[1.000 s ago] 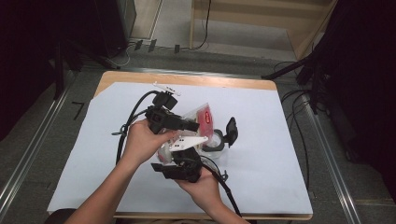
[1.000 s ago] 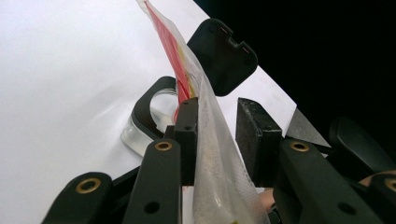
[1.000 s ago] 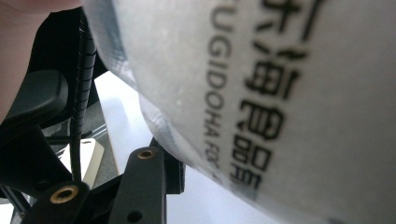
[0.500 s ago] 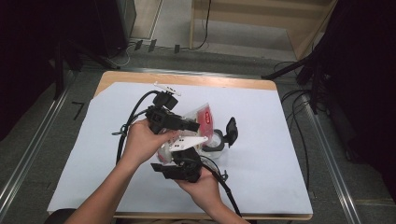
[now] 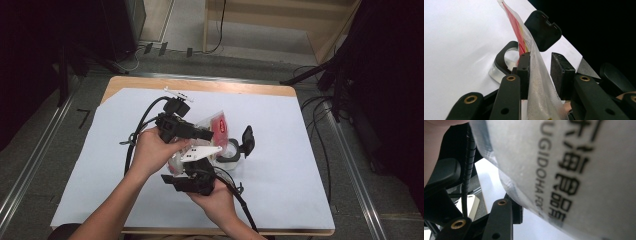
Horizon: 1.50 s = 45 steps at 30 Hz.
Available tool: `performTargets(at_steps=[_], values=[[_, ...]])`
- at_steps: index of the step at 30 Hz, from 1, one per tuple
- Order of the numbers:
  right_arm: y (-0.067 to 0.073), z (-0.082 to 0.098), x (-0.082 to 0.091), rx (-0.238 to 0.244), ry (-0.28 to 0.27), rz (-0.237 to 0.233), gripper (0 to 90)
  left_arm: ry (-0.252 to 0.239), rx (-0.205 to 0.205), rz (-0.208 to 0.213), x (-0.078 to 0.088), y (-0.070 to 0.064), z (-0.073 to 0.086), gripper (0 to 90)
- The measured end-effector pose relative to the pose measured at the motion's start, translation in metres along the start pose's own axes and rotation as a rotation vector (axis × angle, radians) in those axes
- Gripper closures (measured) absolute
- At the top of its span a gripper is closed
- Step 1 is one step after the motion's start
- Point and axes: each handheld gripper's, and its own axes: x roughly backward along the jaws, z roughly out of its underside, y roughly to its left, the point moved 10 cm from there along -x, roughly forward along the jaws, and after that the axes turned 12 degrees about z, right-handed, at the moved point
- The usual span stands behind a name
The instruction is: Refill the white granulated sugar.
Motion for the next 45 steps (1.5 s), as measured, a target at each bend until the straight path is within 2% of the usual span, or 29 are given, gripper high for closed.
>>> performTargets(at_steps=[16, 45], values=[[0.0004, -0.0001, 0.0007, 0.018, 0.006, 0.009, 63.1, 0.003, 0.024, 0.005, 0.0013, 0.002, 0.0003, 69.7], [0.0024, -0.0005, 0.0017, 0.034, 0.016, 0.008, 63.2, -0.002, 0.024, -0.003, 0.0027, 0.0024, -0.0007, 68.1]])
